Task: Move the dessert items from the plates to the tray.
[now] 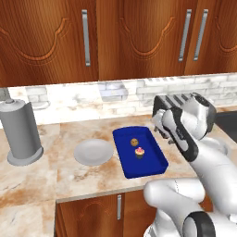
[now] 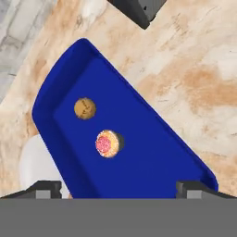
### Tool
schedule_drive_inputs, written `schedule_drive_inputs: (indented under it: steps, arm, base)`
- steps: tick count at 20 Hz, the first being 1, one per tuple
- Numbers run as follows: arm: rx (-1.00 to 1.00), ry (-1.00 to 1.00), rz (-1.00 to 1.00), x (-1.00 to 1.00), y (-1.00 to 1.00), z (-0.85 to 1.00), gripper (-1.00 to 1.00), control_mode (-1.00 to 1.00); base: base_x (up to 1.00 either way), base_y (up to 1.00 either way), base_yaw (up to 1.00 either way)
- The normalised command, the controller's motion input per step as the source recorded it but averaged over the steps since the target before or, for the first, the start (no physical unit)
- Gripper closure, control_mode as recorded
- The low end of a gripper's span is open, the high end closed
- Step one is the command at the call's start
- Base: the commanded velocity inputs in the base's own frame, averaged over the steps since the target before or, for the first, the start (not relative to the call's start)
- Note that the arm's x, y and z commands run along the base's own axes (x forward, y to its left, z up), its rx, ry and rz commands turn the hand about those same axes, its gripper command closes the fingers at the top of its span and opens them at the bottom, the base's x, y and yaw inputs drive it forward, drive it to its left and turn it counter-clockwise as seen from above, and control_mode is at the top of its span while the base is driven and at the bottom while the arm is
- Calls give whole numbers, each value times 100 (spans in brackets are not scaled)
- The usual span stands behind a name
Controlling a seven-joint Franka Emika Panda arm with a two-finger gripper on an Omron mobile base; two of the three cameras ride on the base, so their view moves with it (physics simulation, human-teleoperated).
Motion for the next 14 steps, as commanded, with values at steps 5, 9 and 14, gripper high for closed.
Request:
schedule_drive_inputs:
  steps: [5,9,14]
  arm:
    - [1,-20,-2,-25,-26,16,-100,-100]
    - [2,-26,1,-68,0,12,-100,-100]
    - [-1,-83,0,-100,18,29,-100,-100]
  base:
    - [0,0,0]
    - [0,0,0]
    - [0,0,0]
